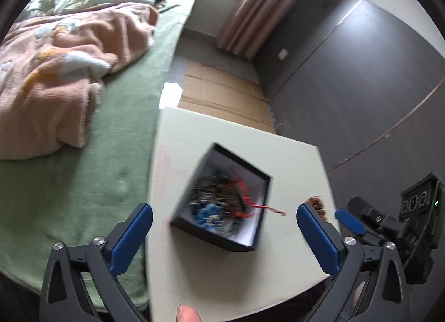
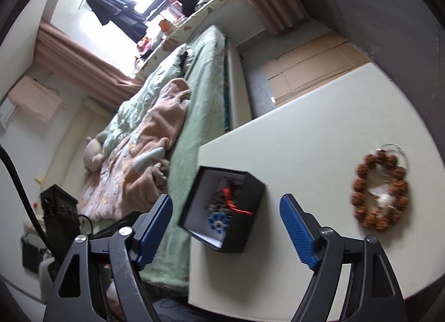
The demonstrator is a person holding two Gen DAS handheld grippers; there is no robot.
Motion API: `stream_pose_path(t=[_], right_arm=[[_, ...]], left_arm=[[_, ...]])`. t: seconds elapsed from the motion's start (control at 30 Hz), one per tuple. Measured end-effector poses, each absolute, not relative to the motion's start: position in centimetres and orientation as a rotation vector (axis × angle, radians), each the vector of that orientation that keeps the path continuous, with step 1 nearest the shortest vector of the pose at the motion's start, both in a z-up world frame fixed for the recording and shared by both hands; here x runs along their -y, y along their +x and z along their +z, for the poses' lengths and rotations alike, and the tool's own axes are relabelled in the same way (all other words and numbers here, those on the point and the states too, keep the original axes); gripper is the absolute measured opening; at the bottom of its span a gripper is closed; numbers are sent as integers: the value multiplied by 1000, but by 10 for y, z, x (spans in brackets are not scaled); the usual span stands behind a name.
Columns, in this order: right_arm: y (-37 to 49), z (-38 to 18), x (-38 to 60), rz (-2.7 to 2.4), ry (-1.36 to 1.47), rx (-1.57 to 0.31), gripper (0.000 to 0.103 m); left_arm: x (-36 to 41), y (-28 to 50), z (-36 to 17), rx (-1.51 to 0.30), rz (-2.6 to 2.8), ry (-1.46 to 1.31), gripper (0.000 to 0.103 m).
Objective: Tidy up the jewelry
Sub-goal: 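Move the left tool to the brown bead bracelet and open it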
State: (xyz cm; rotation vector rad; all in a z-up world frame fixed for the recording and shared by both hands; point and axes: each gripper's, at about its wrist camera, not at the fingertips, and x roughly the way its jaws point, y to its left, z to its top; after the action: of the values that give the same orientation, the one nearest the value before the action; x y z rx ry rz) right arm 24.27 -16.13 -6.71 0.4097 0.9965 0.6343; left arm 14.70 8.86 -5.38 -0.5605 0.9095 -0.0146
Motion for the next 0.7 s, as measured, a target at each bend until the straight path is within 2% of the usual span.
stream_pose_path(t=[0.1, 0.2, 0.23, 0.7], right_arm=[[240, -68, 177, 600, 401, -985, 95], [238, -69, 203, 549, 439, -952, 98], [238, -70, 212, 528, 454, -942, 102], [241, -91, 297, 381, 566, -822, 103]], left_arm=[[-72, 153, -53, -917, -55, -558, 103], [-53, 159, -49, -920, -91, -515, 103], [-49, 160, -47, -914, -92, -501, 103], [12, 182, -43, -938, -136, -365, 103]])
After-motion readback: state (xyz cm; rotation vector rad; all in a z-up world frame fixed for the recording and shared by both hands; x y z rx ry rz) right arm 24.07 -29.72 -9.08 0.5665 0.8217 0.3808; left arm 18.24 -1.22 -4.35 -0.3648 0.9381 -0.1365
